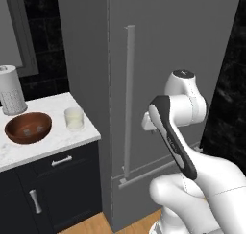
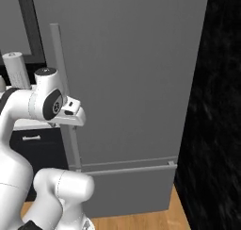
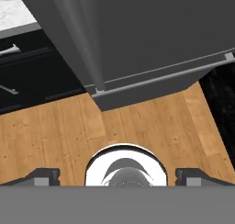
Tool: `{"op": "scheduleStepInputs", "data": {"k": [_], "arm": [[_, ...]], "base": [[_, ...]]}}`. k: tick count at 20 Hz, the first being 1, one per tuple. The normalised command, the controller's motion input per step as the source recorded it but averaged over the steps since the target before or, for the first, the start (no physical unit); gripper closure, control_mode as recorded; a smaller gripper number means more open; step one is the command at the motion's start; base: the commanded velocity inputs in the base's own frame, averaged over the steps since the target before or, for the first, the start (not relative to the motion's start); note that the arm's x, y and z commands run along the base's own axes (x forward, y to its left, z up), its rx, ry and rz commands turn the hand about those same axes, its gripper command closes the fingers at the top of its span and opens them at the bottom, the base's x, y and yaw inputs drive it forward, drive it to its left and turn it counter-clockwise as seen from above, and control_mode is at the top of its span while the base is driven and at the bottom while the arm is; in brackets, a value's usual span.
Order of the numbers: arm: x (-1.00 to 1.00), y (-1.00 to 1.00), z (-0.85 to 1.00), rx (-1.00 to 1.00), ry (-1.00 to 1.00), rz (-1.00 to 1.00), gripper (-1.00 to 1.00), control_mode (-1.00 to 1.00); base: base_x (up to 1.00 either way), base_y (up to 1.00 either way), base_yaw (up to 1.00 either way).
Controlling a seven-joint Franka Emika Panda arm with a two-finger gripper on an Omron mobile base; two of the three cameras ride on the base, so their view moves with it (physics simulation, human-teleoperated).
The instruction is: Grab a lemon wedge from the fridge and one ice cube from the ice bowl, and put them in the glass of lemonade.
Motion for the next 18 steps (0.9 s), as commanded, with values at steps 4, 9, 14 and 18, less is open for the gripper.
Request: {"op": "scheduleStepInputs", "data": {"k": [4,9,14,18], "arm": [[0.0,0.0,0.0,0.0,0.0,0.0,-1.0,1.0],[0.0,0.0,0.0,0.0,0.0,0.0,-1.0,1.0],[0.0,0.0,0.0,0.0,0.0,0.0,-1.0,1.0],[0.0,0.0,0.0,0.0,0.0,0.0,-1.0,1.0]], "base": [[-0.28,0.27,0.0],[-0.2,0.61,0.0],[-0.11,0.23,0.0],[-0.17,0.0,0.0]]}}
